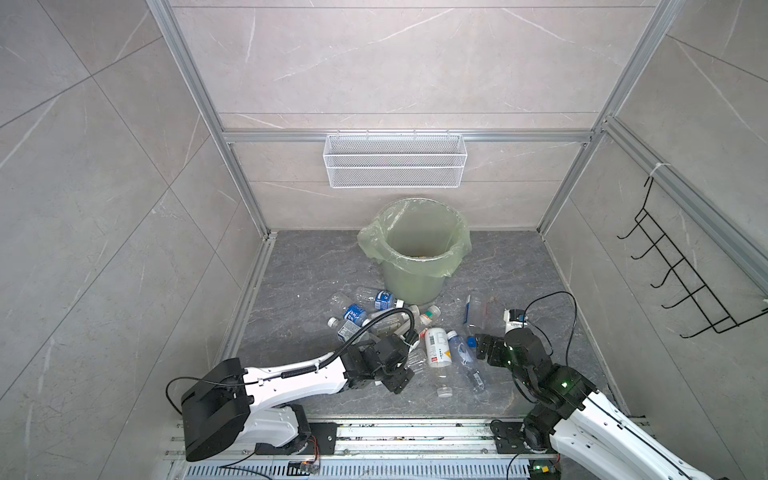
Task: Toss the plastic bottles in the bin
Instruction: 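Reach the left gripper to the nearest blue-labelled water bottle and grasp it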
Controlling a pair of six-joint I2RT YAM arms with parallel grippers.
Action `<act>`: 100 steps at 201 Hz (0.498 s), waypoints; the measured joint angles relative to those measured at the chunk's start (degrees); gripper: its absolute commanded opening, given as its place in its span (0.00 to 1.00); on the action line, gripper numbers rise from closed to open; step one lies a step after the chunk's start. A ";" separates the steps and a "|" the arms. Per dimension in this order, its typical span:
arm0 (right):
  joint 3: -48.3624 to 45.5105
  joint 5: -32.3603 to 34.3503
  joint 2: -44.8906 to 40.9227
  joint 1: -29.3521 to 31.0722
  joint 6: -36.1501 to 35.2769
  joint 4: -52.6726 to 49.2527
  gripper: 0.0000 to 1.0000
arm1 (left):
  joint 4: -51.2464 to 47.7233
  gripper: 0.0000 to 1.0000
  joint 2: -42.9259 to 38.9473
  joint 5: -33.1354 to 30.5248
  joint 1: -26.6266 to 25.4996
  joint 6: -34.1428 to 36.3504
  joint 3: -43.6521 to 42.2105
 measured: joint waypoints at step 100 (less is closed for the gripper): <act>0.00 -0.02 1.14 0.00 0.00 0.00 0.99 | 0.52 0.71 4.96 0.90 -1.09 0.26 1.01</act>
